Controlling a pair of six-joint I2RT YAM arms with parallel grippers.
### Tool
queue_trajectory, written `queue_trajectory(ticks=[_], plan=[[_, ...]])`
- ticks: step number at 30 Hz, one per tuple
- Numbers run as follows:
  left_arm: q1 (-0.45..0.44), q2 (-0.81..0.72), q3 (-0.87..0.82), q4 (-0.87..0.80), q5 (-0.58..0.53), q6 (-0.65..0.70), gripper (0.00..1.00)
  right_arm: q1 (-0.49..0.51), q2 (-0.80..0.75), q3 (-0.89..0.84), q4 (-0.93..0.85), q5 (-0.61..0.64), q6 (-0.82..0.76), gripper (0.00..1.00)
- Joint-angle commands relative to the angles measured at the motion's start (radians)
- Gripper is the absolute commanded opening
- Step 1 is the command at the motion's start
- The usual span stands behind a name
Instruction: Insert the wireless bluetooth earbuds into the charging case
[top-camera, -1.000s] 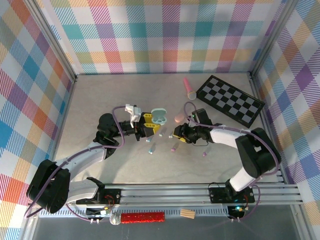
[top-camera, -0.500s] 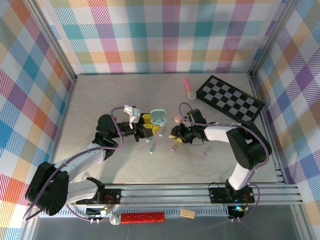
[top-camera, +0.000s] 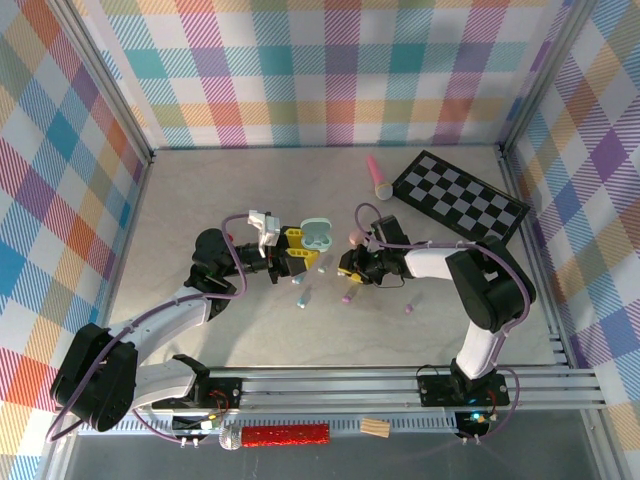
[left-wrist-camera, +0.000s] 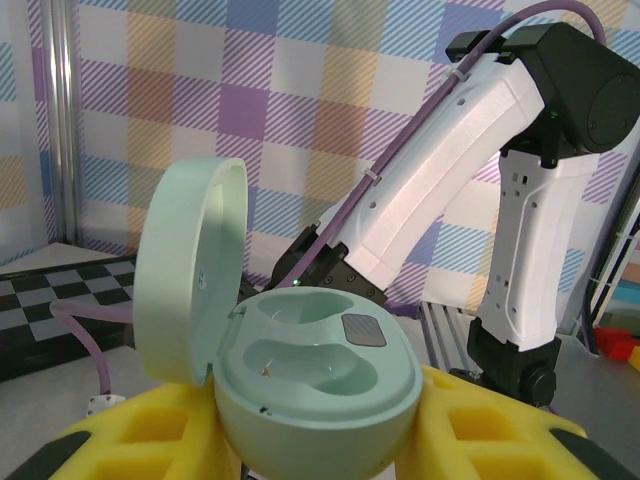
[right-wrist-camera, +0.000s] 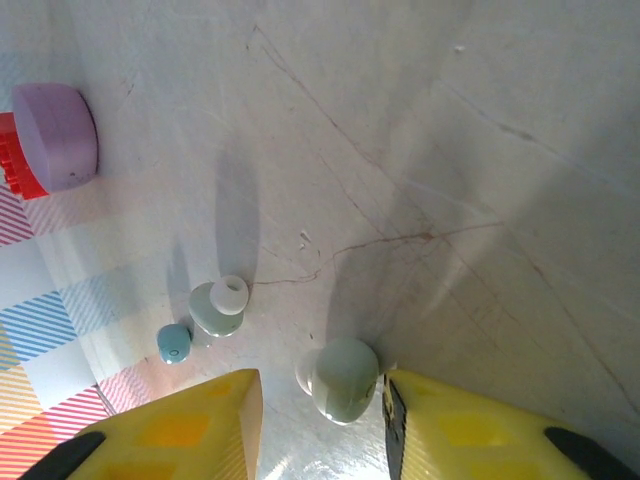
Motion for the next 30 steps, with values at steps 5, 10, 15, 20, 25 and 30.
queue_trajectory(ticks=[5,10,15,20,25,30], plan=[[0.011,-0.013,-0.008,0.026,0.017,0.012,0.37,0.003,0.026,0.011,0.076,-0.034,0.025,0.31],[0.011,-0.013,-0.010,0.025,0.017,0.012,0.37,0.003,0.039,0.011,0.106,-0.052,0.040,0.29],[0.011,-0.016,-0.013,0.025,0.017,0.013,0.37,0.003,0.051,0.009,0.131,-0.063,0.053,0.29],[0.011,-0.017,-0.013,0.025,0.017,0.013,0.37,0.003,0.058,0.012,0.136,-0.071,0.051,0.29],[0.011,-0.016,-0.012,0.025,0.017,0.014,0.37,0.002,0.073,0.019,0.143,-0.084,0.052,0.29],[0.011,-0.017,-0.013,0.025,0.017,0.014,0.37,0.003,0.090,0.023,0.145,-0.089,0.053,0.29]])
